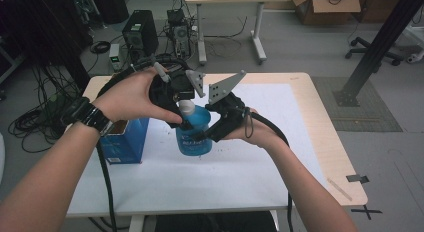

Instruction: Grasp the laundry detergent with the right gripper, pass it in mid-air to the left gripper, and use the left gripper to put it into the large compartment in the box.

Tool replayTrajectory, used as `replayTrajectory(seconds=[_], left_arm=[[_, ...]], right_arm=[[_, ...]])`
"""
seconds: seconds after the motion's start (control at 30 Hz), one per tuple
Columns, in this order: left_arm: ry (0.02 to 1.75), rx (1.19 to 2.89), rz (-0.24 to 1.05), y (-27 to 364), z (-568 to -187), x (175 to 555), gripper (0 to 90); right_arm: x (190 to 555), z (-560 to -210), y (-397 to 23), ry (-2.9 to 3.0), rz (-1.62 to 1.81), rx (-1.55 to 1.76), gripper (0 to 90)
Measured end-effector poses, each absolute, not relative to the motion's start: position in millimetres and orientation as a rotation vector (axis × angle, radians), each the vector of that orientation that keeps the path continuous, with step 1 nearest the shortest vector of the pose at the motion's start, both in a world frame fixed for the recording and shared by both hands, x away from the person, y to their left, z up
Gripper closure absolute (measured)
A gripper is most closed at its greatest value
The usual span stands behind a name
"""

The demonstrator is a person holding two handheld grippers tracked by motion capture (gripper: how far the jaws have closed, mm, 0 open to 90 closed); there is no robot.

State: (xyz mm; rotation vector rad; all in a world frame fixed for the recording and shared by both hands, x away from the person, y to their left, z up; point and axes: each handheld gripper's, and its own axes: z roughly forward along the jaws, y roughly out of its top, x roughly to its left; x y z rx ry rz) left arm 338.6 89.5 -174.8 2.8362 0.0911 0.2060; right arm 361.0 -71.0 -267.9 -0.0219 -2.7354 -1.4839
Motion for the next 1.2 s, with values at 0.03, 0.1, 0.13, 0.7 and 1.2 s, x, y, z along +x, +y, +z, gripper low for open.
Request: replayTrajectory(seconds=[0.03,0.1,0.13,0.7,1.2], left_arm=[[0.127,2.840,0.219,90.5,-172.7,339.8,38.1],[0.182,2.843,0.248,93.4,-168.6,341.7,38.1],[0.230,2.837,0.263,95.4,-166.4,342.7,38.1],[1.158,2.532,0.490,162.5,-112.6,365.9,38.3],[1.800,2.154,0.517,238.8,-100.4,373.2,38.3]], right_arm=[[361.4,-268.6,-72.5,-2.742,-1.480,-0.035,25.3],[363.3,-271.2,-76.6,-2.764,-1.456,-0.074,21.1],[365.9,-275.8,-82.2,-2.821,-1.402,-0.128,15.0],[380.4,-326.6,-160.5,-3.173,-0.854,-0.439,9.7],[380.7,-340.1,-239.3,-3.165,-0.781,-0.698,9.7]])
